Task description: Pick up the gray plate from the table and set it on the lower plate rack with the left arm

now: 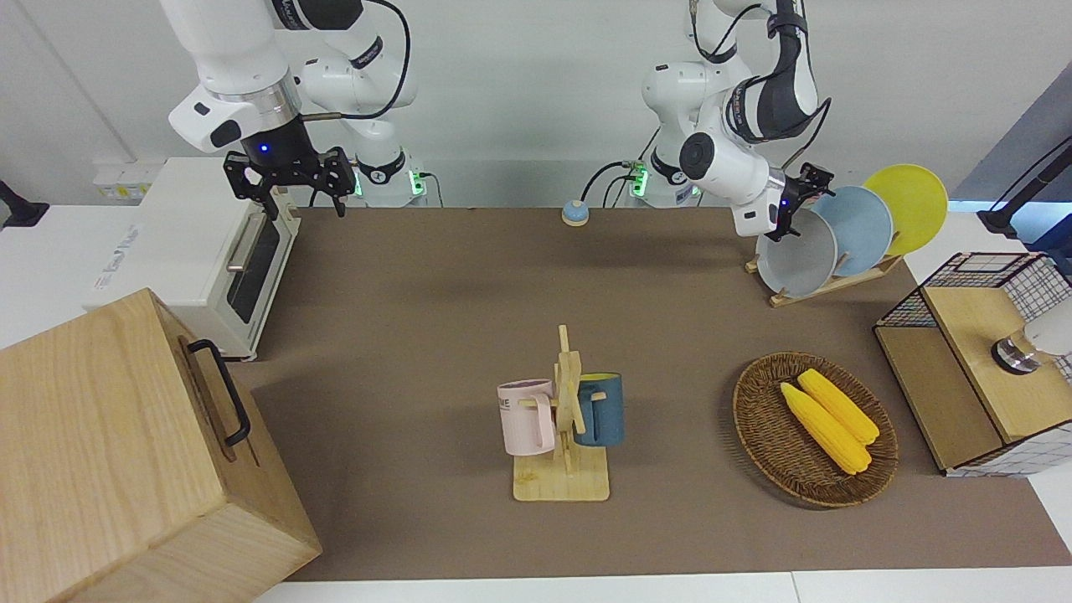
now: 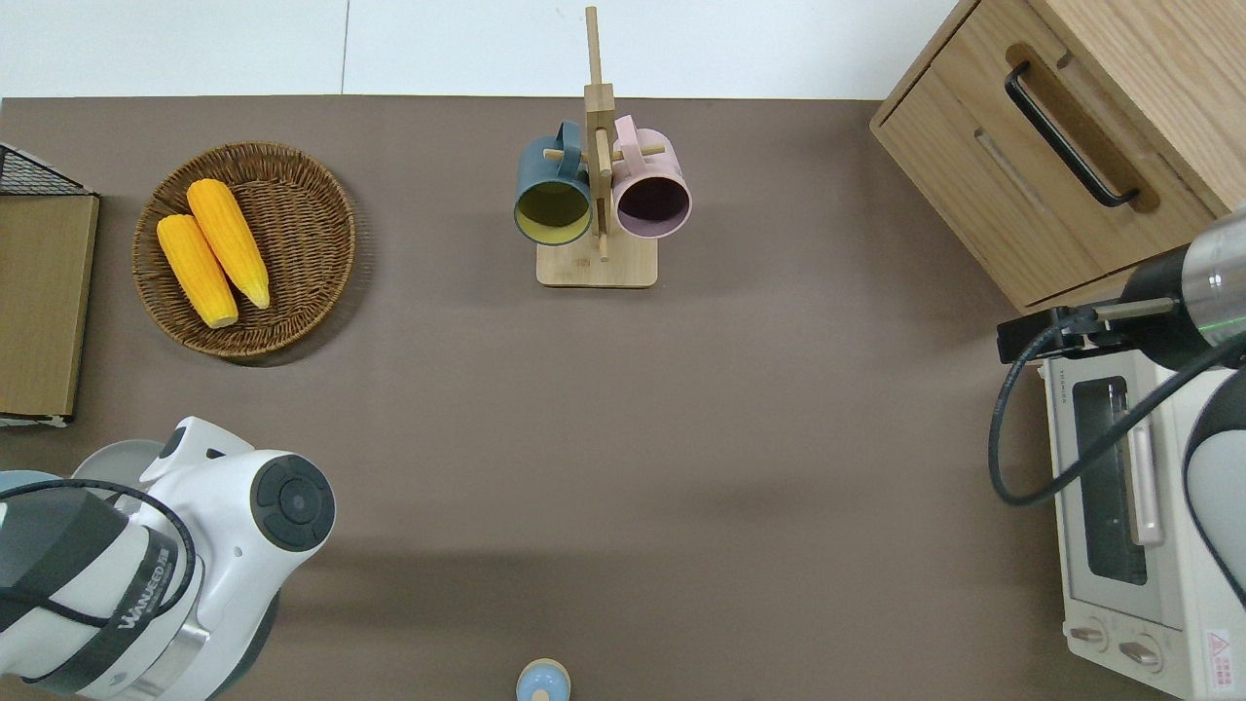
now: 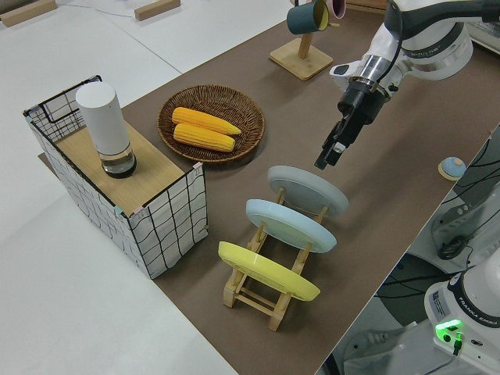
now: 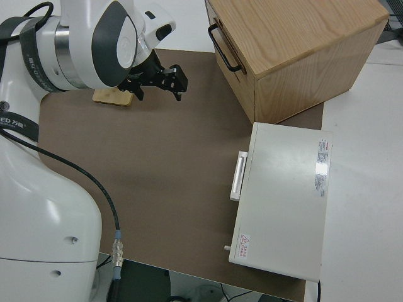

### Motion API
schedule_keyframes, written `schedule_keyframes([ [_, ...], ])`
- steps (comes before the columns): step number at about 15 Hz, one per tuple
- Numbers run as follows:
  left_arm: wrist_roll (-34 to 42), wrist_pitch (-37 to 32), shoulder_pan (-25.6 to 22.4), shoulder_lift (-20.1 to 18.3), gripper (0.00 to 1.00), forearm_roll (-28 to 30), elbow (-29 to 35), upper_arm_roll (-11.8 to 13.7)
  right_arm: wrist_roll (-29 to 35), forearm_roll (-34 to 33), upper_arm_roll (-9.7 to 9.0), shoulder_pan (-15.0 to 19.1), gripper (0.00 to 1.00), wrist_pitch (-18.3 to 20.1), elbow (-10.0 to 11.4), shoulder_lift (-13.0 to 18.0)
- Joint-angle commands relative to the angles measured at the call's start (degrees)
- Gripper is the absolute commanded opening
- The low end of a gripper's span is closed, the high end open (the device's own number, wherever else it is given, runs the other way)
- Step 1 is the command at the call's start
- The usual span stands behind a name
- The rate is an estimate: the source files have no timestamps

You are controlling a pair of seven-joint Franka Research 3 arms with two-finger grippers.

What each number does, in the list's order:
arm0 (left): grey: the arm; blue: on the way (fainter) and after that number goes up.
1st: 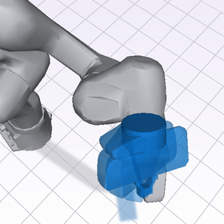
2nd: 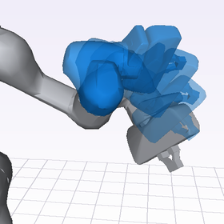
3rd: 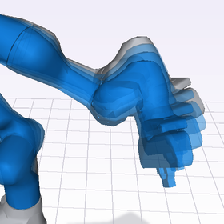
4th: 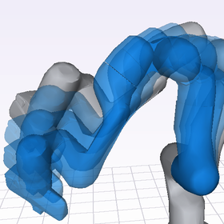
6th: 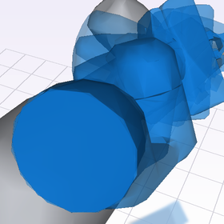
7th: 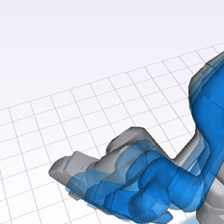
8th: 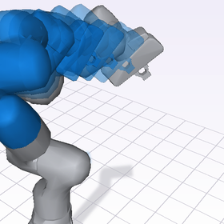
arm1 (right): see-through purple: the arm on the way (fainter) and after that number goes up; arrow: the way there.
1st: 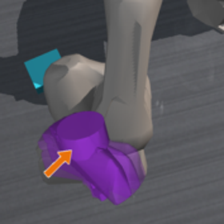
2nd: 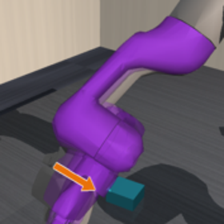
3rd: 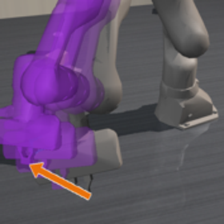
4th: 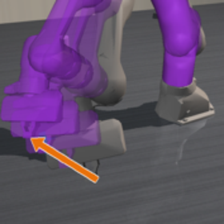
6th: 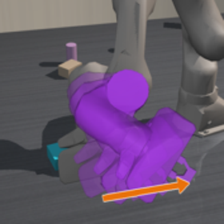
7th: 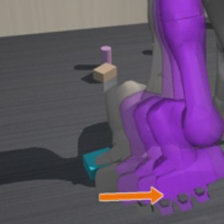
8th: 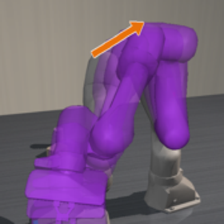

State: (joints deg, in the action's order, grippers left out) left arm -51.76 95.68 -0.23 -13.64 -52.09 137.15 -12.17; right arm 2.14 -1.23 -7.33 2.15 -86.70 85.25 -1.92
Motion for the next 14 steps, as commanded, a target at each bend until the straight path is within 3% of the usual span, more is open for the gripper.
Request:
schedule_keyframes([
  [1,1.74,0.20,0.59,2.12,1.00,5.21,-7.66,0.30,0.76,-0.17,-1.19,1.28,0.983,0.92,-1.23,-0.54],
  [10,13.51,-1.02,0.58,4.84,1.00,26.49,-26.48,0.48,0.76,-0.17,-1.19,1.28,0.983,0.92,-1.14,-0.54],
  [14,20.80,-1.64,0.41,5.38,1.00,36.23,-29.92,0.91,0.84,-0.17,-1.19,1.28,0.983,0.92,-1.23,-0.54],
])
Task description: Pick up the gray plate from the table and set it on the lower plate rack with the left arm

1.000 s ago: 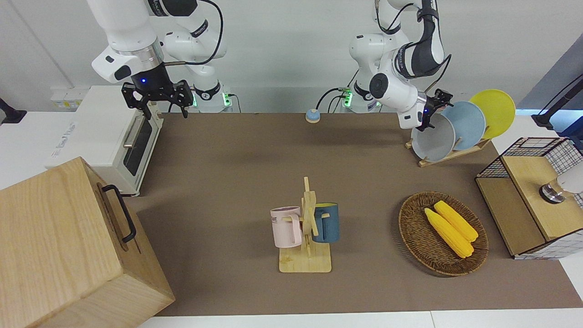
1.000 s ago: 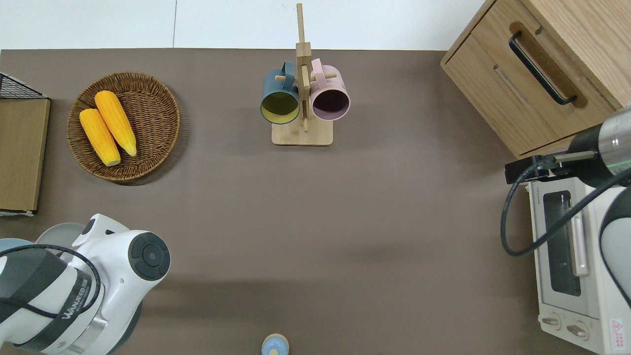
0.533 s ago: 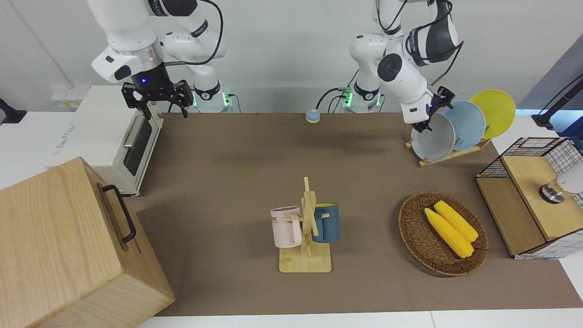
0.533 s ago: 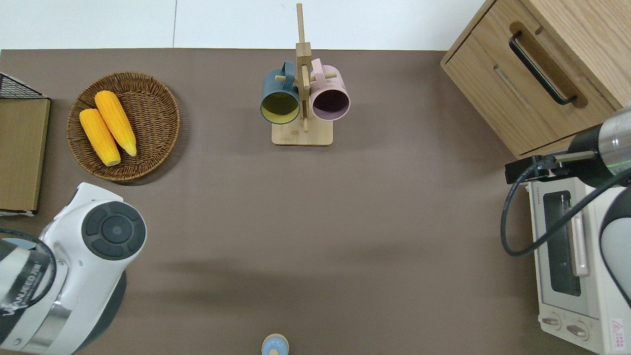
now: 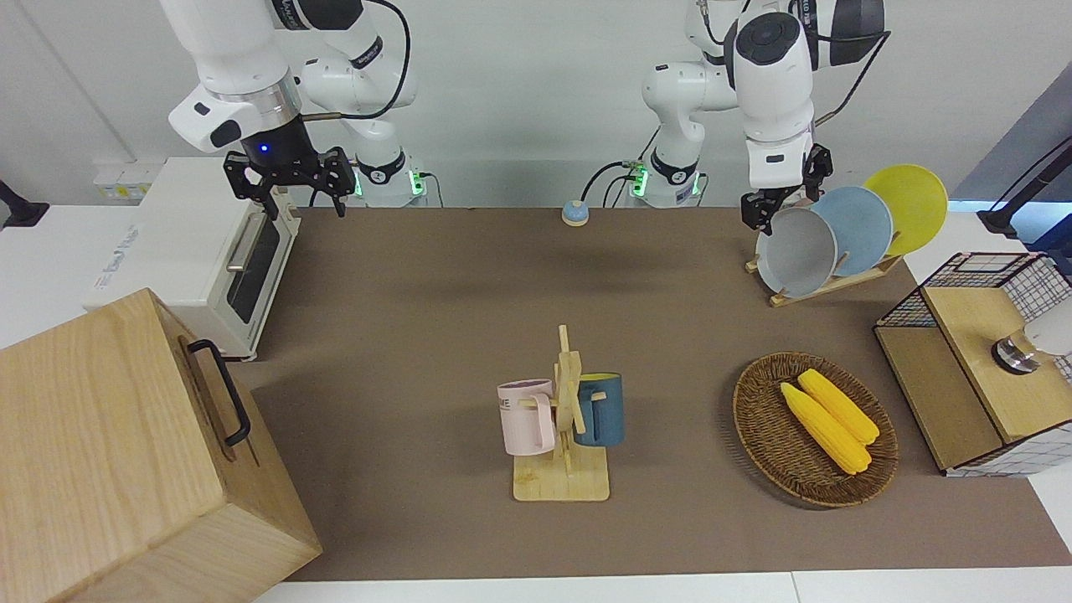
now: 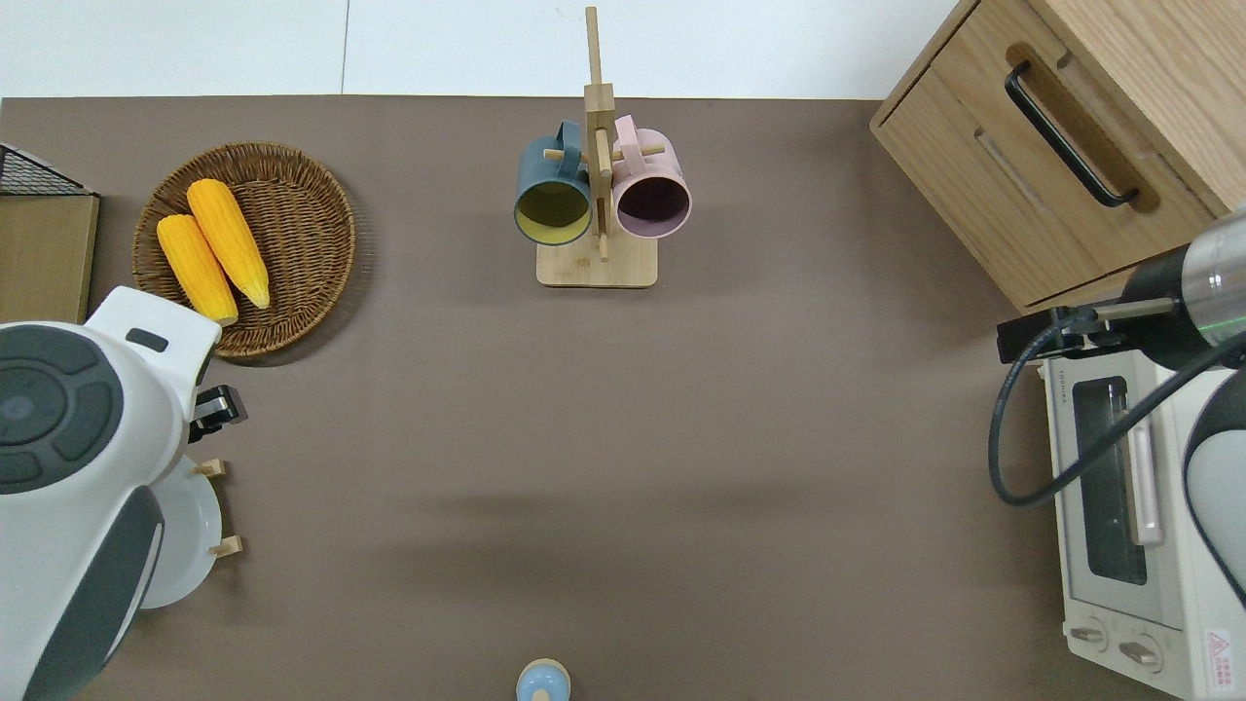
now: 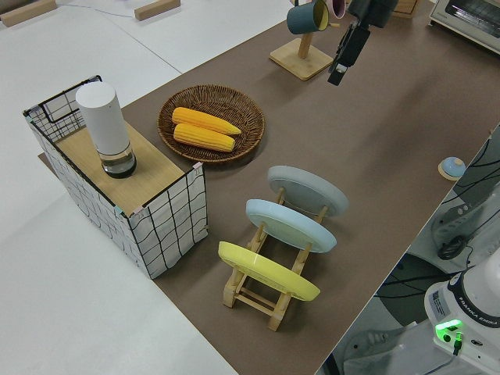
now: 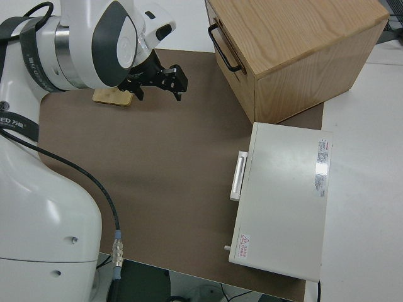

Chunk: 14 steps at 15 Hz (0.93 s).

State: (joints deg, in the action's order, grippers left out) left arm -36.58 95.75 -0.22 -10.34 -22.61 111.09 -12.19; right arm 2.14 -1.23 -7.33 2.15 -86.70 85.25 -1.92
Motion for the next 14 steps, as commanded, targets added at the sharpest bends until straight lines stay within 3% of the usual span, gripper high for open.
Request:
schedule_keyframes([
  [1,8.16,-1.80,0.22,2.08,1.00,9.92,-5.35,1.03,0.76,-0.17,-1.19,1.28,0.983,0.92,-1.23,-0.54],
  [5,17.48,-2.15,-0.22,1.73,1.00,16.36,-6.42,1.56,0.76,-0.17,-1.19,1.28,0.983,0.92,-1.23,-0.54],
  [8,20.13,-2.06,-0.13,1.55,1.00,21.89,-6.50,2.17,0.84,-0.17,-1.19,1.28,0.983,0.92,-1.23,-0.54],
  [14,25.59,-1.80,0.39,1.37,1.00,23.49,-6.42,2.09,0.76,-0.17,-1.19,1.28,0.983,0.92,-1.14,-0.54],
])
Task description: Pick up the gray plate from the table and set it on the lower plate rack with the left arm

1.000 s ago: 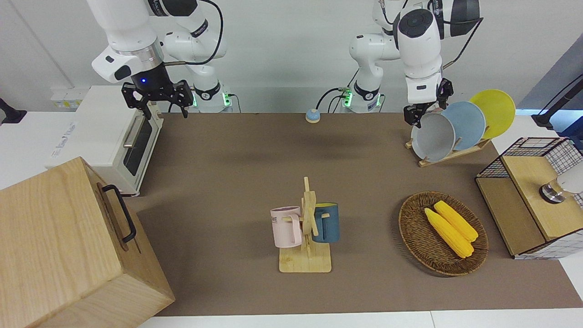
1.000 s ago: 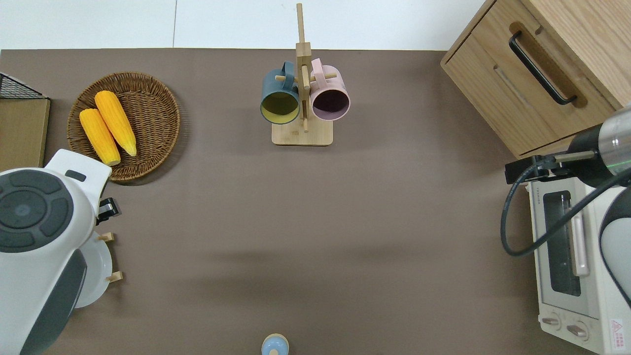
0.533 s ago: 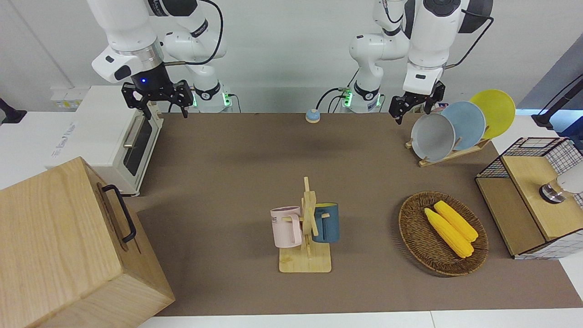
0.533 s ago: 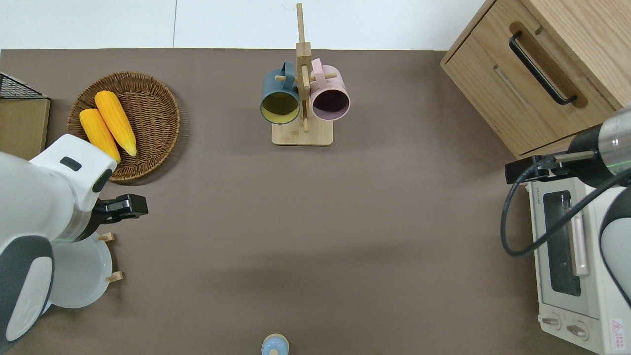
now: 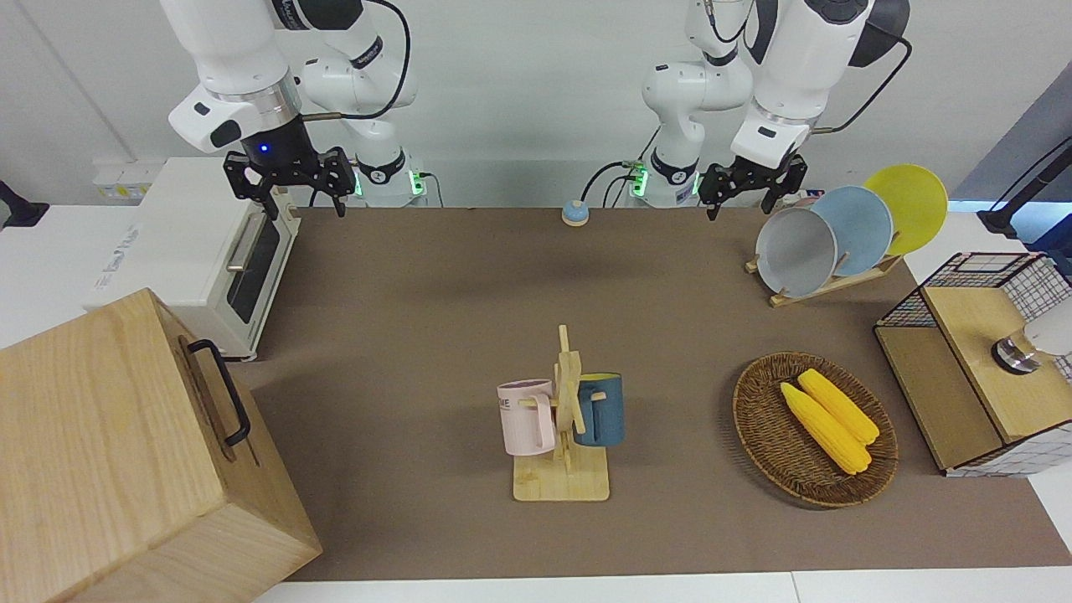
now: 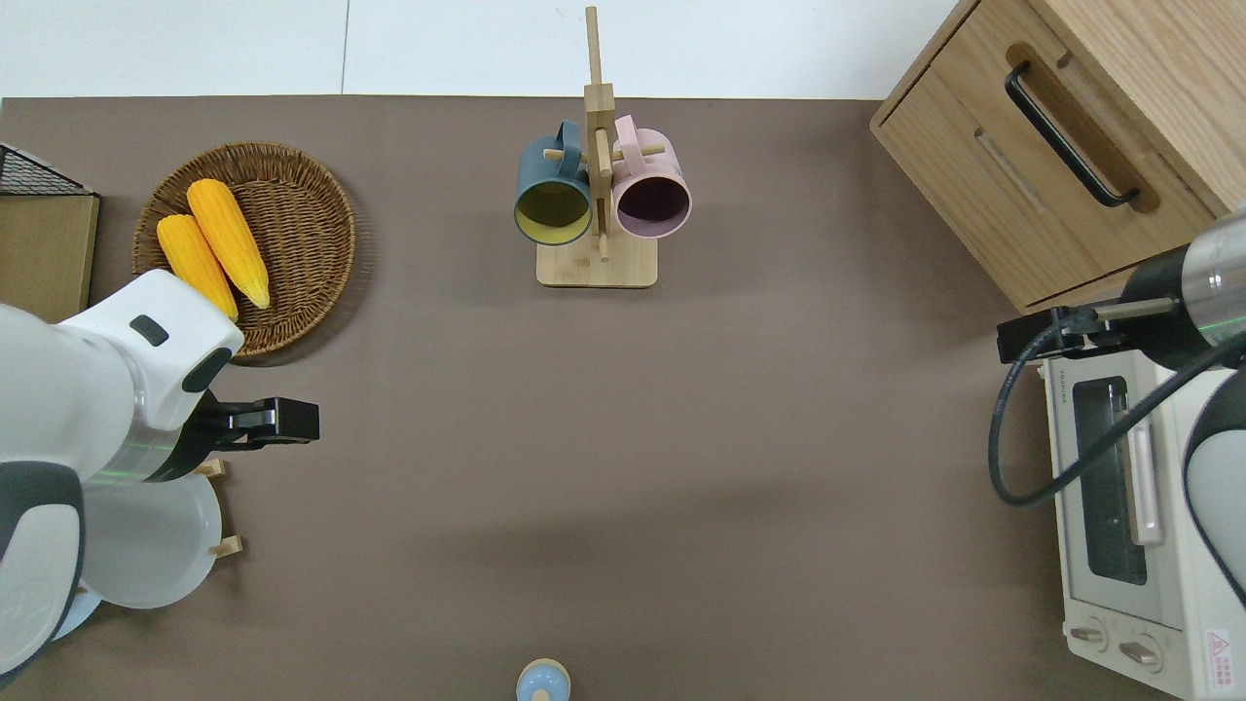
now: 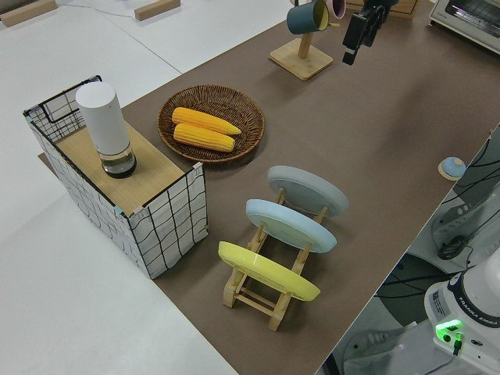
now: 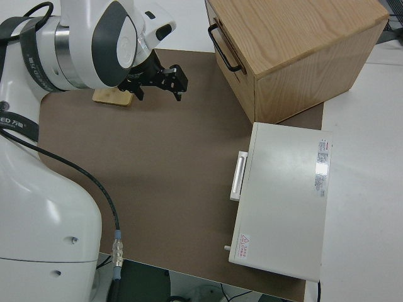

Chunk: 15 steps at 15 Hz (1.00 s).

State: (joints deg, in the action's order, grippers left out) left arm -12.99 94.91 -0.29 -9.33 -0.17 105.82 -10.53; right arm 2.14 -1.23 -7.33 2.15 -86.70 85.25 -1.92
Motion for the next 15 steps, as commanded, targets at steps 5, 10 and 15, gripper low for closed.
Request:
schedule_keyframes([
  [5,2.09,-0.95,0.64,0.28,1.00,1.84,-1.14,0.08,0.76,-0.17,-1.19,1.28,0.983,0.92,-1.14,-0.54],
  [10,8.32,0.10,0.37,0.46,1.00,2.19,-1.23,0.42,0.76,-0.17,-1.19,1.28,0.983,0.92,-1.23,-0.54],
  [15,7.89,0.10,0.37,0.19,1.00,2.98,-1.23,0.34,0.84,-0.17,-1.19,1.28,0.983,0.92,-1.23,-0.54],
])
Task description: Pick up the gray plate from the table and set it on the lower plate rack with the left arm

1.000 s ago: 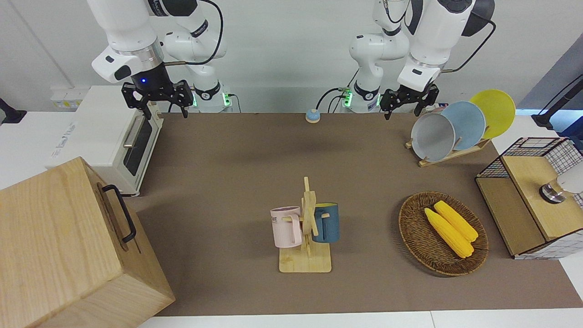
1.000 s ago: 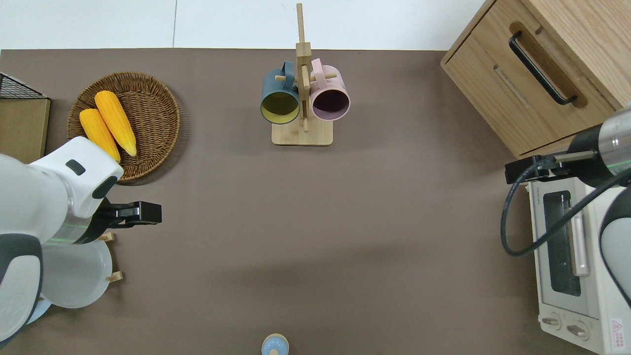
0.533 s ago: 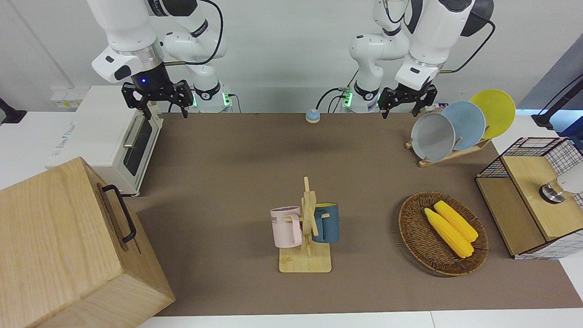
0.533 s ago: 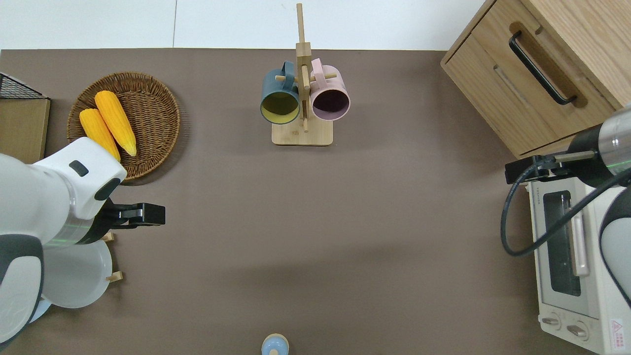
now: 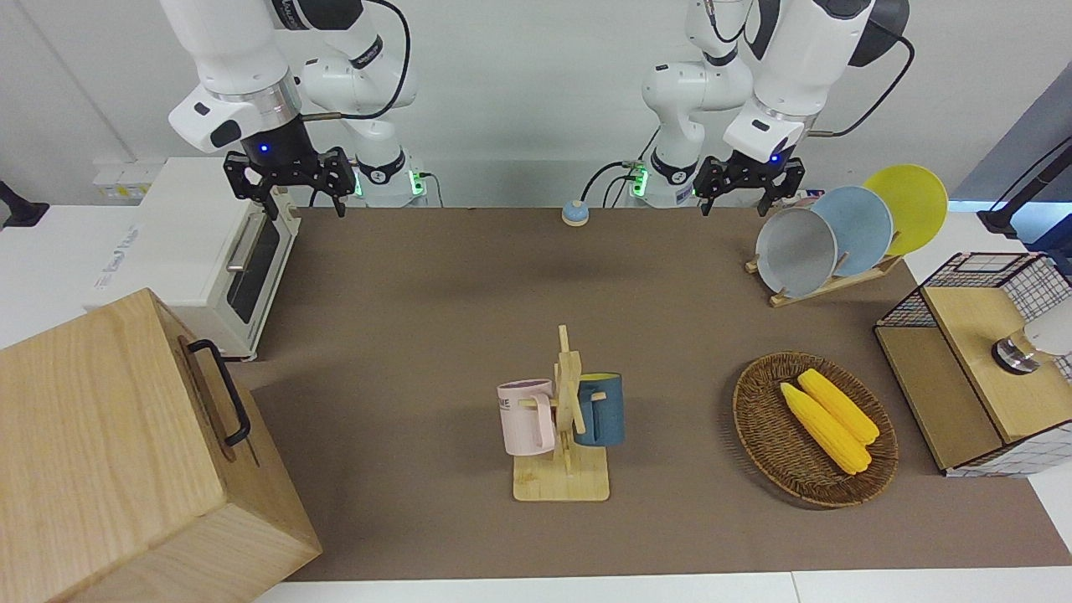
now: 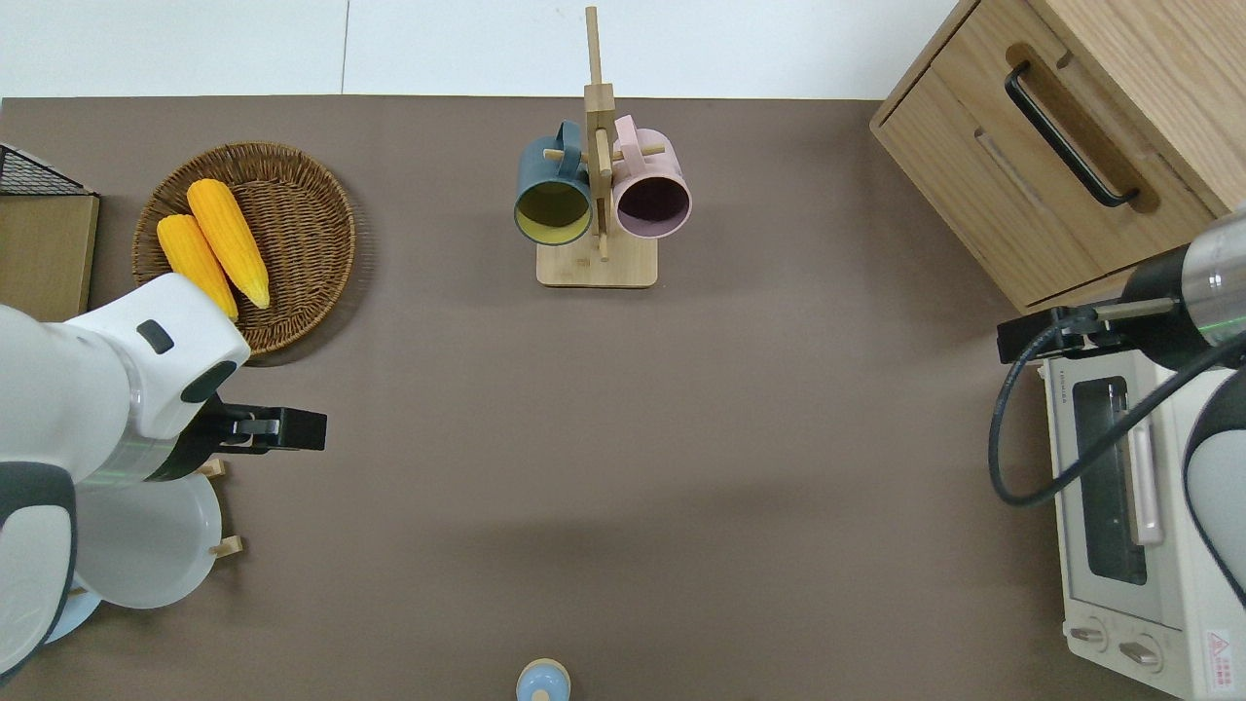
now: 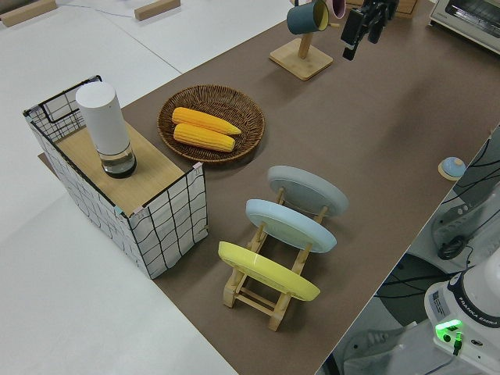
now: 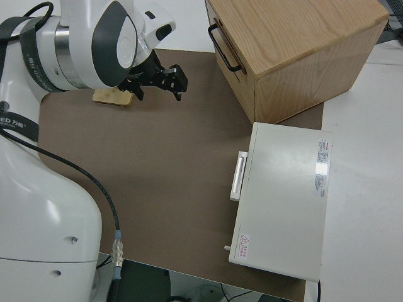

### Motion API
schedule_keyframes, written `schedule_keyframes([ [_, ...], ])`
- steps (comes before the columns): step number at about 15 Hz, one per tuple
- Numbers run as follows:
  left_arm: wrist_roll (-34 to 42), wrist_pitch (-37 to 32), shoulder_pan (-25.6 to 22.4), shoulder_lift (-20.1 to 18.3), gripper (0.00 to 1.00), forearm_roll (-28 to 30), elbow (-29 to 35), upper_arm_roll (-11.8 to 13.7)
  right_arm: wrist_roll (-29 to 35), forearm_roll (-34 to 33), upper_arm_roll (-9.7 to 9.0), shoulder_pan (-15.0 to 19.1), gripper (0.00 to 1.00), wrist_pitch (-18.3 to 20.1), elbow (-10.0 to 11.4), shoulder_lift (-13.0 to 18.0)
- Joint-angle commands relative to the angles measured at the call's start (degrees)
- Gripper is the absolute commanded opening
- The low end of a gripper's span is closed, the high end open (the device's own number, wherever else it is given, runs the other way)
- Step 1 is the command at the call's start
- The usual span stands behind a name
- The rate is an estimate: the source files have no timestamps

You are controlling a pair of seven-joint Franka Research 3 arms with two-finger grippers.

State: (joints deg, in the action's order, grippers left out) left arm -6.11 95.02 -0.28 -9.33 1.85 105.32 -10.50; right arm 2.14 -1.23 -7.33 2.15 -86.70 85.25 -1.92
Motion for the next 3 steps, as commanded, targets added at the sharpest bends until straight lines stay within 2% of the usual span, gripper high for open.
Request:
schedule_keyframes([
  [1,1.01,-0.01,0.37,0.11,1.00,0.96,-0.73,0.39,0.76,-0.17,-1.19,1.28,0.983,0.92,-1.14,-0.54],
  [3,0.92,-0.01,0.55,0.11,1.00,0.87,-0.73,0.04,0.76,-0.17,-1.19,1.28,0.983,0.92,-1.23,-0.54],
])
